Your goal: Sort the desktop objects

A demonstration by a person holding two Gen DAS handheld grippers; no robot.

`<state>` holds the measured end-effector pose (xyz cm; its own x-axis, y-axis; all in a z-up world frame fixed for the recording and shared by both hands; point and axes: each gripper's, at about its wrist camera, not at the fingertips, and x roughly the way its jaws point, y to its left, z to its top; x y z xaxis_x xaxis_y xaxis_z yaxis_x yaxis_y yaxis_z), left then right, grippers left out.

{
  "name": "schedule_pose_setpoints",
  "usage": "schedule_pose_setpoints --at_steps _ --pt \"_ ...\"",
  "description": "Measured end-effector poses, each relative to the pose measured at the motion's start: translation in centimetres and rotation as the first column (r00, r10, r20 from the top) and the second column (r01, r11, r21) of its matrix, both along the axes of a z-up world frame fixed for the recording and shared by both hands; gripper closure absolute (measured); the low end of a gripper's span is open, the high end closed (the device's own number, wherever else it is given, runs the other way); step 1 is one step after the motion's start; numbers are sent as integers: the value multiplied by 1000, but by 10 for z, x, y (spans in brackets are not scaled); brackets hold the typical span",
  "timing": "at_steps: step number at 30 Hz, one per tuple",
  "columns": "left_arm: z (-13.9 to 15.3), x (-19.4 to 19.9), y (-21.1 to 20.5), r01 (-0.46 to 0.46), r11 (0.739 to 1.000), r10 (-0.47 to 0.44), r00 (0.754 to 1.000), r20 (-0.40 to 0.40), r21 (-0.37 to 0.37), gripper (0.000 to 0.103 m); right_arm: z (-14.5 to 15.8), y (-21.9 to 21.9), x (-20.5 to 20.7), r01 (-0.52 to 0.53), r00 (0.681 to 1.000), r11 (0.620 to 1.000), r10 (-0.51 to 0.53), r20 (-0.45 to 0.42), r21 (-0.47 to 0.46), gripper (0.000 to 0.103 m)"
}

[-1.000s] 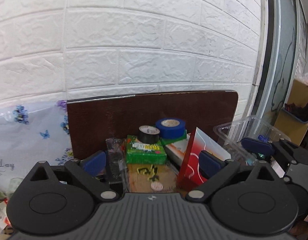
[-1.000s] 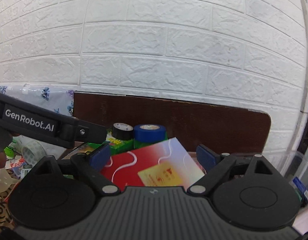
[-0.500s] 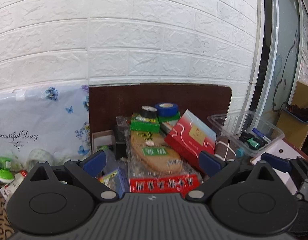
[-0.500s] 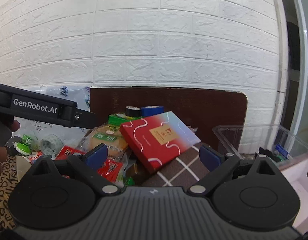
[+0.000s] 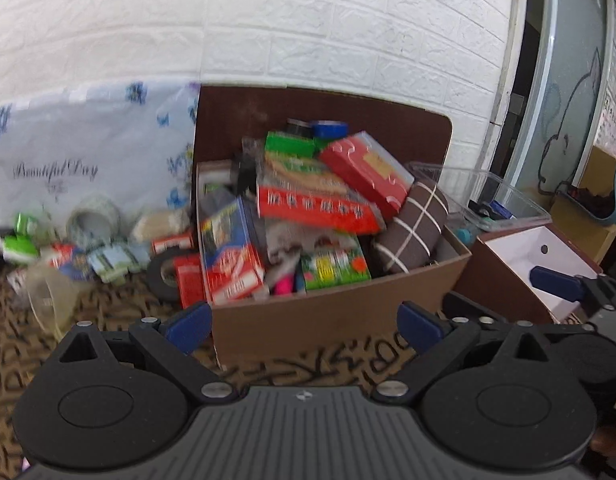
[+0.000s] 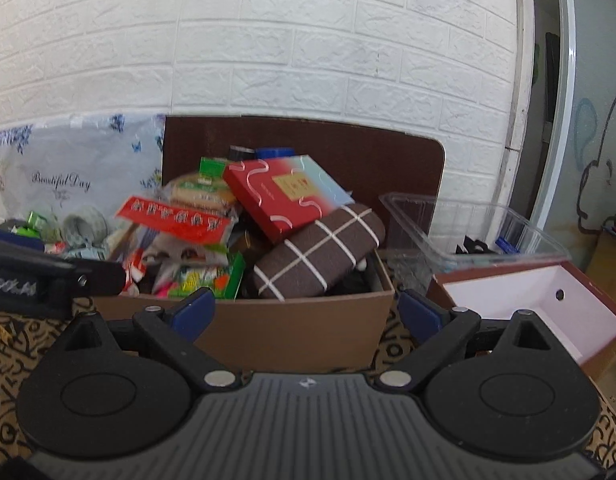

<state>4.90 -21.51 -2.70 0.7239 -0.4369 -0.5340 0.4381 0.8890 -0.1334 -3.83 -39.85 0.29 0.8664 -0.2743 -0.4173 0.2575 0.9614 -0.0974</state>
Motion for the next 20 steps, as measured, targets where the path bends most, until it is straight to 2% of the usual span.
schedule_pose_setpoints --at_steps 5,13,20 --pt "-4 0 2 -33 999 33 999 -4 39 1 -11 12 4 3 998 999 -5 -56 -32 7" --pt "0 -3 10 -28 1000 27 999 28 15 1 -14 17 9 -3 998 1000 2 -68 -9 7" --pt "0 -5 8 -22 1000 22 999 26 17 1 -15 16 11 -7 998 1000 7 -68 1 7"
